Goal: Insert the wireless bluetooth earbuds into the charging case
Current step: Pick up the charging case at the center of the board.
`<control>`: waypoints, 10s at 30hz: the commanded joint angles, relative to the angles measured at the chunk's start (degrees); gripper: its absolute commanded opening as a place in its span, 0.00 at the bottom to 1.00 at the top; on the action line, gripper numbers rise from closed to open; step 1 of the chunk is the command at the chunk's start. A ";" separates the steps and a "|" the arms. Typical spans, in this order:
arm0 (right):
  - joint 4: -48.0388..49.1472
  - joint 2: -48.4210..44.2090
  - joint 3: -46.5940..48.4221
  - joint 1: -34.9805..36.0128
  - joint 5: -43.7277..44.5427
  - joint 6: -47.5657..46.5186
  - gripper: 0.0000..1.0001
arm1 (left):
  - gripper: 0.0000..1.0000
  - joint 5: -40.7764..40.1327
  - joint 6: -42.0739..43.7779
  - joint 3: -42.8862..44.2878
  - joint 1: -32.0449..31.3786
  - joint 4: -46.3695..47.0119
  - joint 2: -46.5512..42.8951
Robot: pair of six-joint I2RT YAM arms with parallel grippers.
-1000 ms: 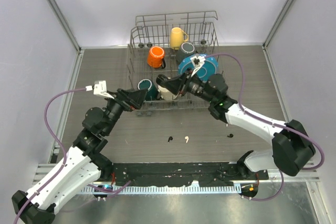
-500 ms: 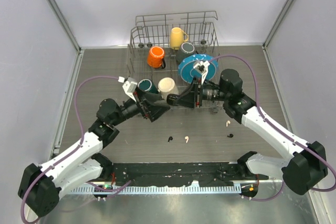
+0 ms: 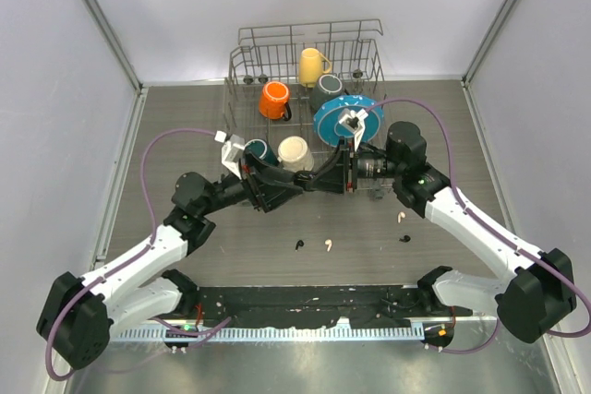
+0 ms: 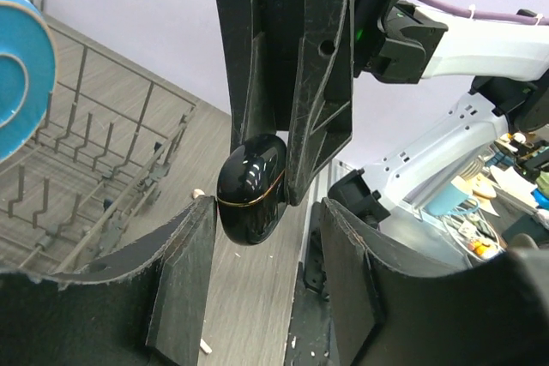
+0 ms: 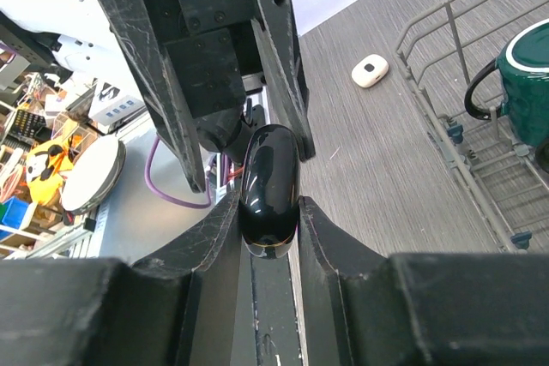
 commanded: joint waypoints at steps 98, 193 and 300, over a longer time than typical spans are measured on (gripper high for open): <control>13.73 -1.93 -8.64 3.60 19.69 63.92 0.68 | 0.00 -12.52 7.41 -6.01 -2.66 23.61 6.52; 34.84 3.34 -14.53 4.65 17.85 72.89 0.01 | 0.32 -14.10 11.89 -5.66 -8.72 35.13 9.25; 44.42 5.46 -16.56 5.18 16.70 76.32 0.01 | 0.45 -16.65 14.79 -7.33 -10.13 32.93 8.19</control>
